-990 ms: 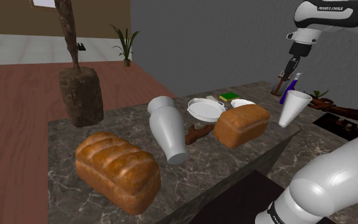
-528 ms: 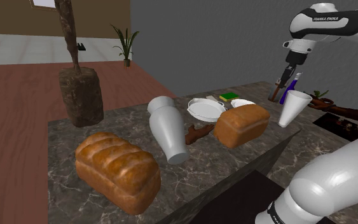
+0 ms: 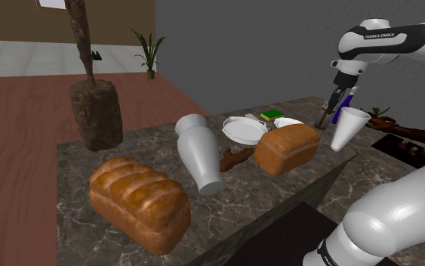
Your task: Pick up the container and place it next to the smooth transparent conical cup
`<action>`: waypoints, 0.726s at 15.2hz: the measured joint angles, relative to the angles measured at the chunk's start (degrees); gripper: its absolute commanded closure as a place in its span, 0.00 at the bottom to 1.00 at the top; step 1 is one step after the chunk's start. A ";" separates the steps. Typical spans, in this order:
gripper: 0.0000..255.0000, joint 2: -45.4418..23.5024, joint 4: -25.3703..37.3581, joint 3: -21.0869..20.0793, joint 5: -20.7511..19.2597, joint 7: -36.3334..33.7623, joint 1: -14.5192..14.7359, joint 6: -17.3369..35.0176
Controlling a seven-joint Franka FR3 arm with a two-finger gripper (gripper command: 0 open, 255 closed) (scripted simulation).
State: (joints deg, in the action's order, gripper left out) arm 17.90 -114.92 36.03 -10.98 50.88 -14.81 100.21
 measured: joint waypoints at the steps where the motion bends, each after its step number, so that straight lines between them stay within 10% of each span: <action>1: 1.00 -0.03 -0.67 0.09 -0.03 -0.02 -0.03 0.71; 11: 1.00 -0.90 -7.78 1.26 -0.22 -0.04 -0.25 8.61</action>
State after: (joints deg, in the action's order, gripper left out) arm 17.00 -122.71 37.29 -11.19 50.84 -15.06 108.82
